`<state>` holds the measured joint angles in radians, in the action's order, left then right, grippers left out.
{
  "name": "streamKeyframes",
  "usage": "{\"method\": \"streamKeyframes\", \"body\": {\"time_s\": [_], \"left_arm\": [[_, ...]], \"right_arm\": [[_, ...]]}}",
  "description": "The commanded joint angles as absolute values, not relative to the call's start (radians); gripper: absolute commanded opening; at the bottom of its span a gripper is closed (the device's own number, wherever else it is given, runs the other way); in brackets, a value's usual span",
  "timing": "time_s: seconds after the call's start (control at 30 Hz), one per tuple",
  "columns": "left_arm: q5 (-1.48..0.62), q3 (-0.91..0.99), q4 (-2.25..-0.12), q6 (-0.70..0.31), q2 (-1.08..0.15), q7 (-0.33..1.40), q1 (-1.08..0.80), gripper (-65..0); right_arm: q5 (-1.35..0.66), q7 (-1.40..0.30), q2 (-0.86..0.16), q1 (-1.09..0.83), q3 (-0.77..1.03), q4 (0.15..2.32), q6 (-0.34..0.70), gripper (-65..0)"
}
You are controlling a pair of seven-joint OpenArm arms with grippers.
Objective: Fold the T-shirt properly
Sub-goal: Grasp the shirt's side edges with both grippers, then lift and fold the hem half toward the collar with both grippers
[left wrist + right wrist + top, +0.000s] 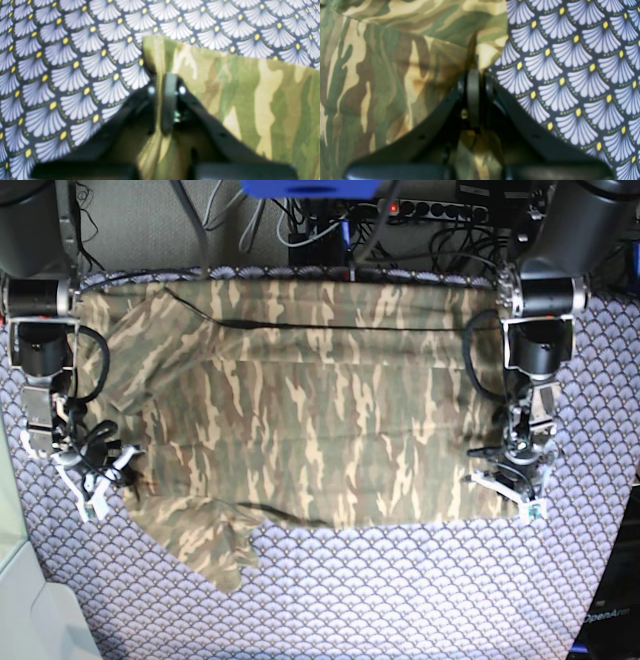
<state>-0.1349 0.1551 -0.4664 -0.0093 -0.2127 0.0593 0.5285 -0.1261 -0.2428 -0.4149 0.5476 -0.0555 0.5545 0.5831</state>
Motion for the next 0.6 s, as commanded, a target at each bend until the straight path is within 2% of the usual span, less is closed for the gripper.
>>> {"method": "streamKeyframes", "body": {"time_s": [0.0, 0.27, 0.47, 0.57], "left_arm": [[-0.128, 0.156, -0.467, 0.005, -0.22, 0.108, 0.53, -64.3], [-0.128, 0.156, -0.496, 0.005, -0.22, 0.113, 0.503, -63.7], [-0.13, 0.162, -0.796, 0.007, -0.223, 0.311, 0.41, -63.7], [-0.13, 0.162, -0.866, 0.008, -0.223, 0.371, 0.401, -63.7]], "right_arm": [[-0.114, -0.259, -0.426, 0.565, -0.056, 0.562, 0.598, -64.1], [-0.12, -0.259, -0.427, 0.564, -0.051, 0.601, 0.599, -64.4], [-0.122, -0.331, -0.447, 0.467, -0.048, 0.816, 0.601, -64.4], [-0.151, -0.371, -0.449, 0.438, -0.048, 0.894, 0.601, -64.4]]}}
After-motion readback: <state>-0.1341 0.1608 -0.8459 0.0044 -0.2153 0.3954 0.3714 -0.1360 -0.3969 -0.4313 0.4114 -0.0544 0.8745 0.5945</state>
